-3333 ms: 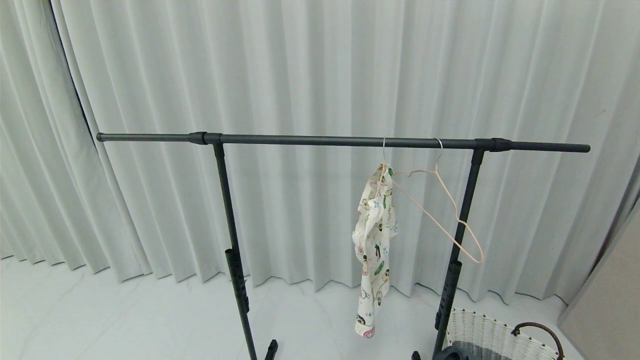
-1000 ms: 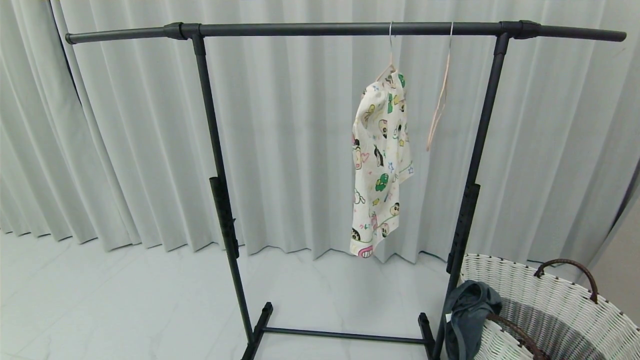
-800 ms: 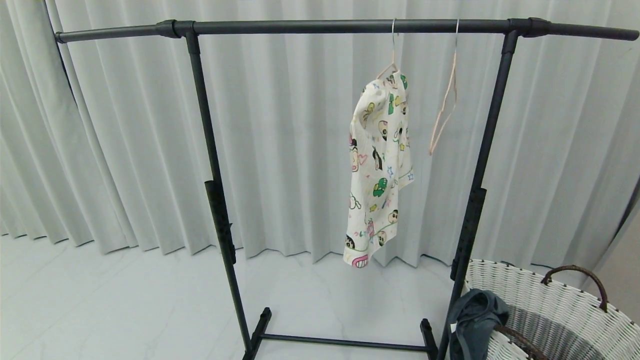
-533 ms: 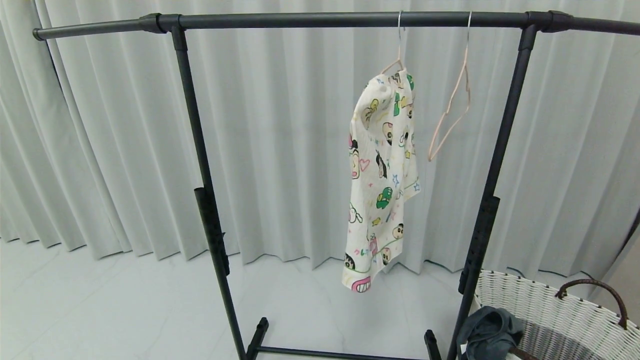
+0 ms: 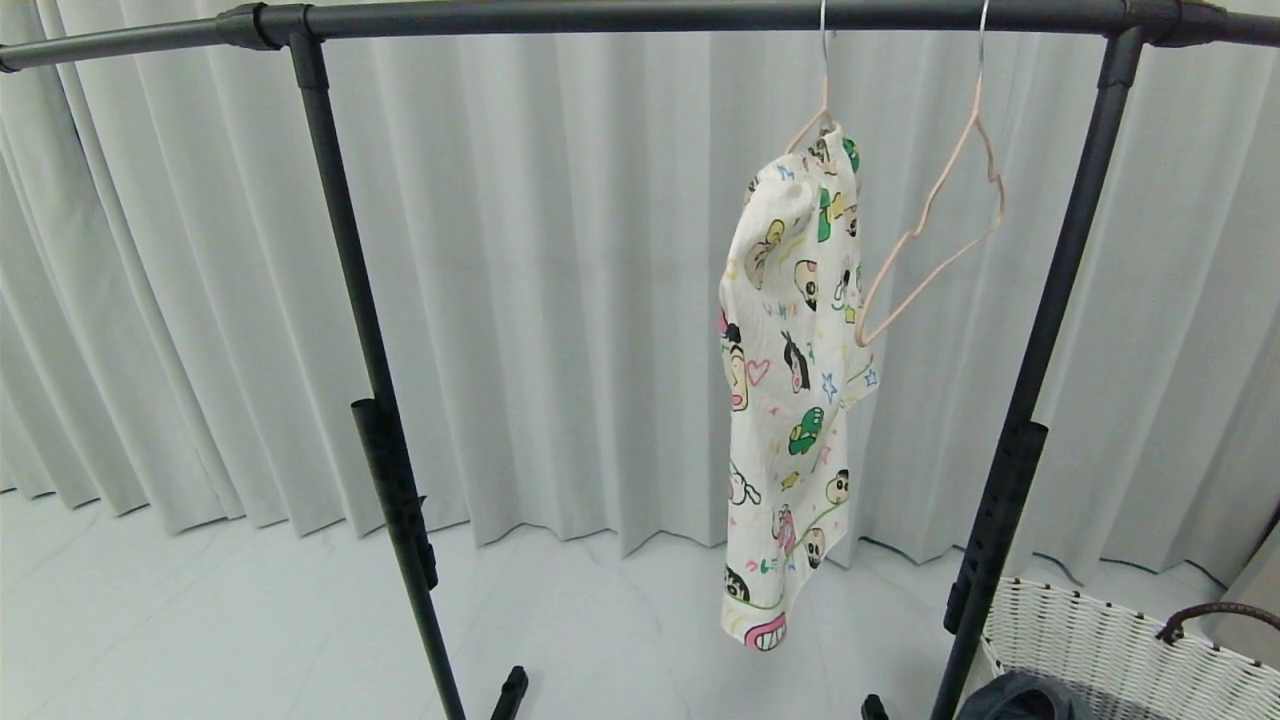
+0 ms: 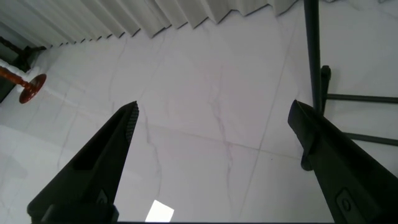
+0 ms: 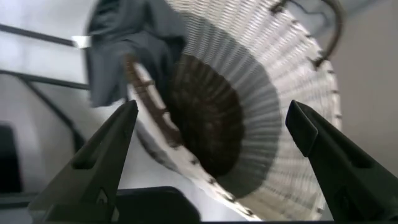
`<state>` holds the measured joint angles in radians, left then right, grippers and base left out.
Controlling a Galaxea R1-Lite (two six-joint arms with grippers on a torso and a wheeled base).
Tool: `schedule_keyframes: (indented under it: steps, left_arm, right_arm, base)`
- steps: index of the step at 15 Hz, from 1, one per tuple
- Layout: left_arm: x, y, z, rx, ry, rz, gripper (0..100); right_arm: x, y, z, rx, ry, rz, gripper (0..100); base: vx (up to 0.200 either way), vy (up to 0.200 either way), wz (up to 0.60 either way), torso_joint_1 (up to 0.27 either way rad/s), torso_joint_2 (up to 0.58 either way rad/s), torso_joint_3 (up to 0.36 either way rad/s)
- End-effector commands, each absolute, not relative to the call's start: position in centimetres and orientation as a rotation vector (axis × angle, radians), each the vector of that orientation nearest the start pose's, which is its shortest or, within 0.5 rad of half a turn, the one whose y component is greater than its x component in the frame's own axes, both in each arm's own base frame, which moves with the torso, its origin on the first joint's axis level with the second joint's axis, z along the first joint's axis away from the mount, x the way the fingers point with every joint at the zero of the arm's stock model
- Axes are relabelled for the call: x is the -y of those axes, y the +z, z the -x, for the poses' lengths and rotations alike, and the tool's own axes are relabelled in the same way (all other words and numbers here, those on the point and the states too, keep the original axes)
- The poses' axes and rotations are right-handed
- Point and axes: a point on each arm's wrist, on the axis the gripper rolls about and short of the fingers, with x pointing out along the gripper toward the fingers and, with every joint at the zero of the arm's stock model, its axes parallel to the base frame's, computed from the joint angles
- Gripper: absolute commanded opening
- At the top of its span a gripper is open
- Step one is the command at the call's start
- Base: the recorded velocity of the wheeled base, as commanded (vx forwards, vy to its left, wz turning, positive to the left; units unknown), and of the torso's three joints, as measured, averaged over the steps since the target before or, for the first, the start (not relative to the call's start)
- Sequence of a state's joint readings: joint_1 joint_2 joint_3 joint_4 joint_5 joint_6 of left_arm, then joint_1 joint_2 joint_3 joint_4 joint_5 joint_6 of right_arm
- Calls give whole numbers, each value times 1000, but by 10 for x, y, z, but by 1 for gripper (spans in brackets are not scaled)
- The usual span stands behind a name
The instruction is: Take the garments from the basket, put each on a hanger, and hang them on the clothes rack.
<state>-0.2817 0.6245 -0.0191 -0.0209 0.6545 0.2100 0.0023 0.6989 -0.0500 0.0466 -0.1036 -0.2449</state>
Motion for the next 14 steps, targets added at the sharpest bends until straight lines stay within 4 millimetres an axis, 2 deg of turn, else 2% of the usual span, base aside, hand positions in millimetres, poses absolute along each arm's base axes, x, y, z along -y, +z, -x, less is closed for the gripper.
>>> schedule_keyframes:
  steps: [1, 2, 3, 7, 14]
  left_arm:
    - [-6, 84, -28, -564, 307, -468, 100]
    - [-6, 84, -28, -565, 309, -467, 100]
    - [-6, 84, -28, -563, 309, -467, 100]
    - [-6, 84, -27, -559, 312, -462, 100]
    - [-5, 84, -29, -579, 285, -465, 100]
  right_arm:
    - [0, 88, -45, -731, 92, 275, 100]
    - [-1, 94, -55, -743, 123, 280, 100]
    - [-2, 101, -78, -785, 165, 305, 100]
    - [-9, 85, -139, -839, 304, 504, 100]
    - [-20, 41, -194, -975, 395, 562, 100]
  base:
    - [0, 0, 0, 0, 0, 0]
    - [0, 0, 0, 0, 0, 0]
    - [0, 0, 0, 0, 0, 0]
    - [0, 0, 0, 0, 0, 0]
    - [0, 0, 0, 0, 0, 0]
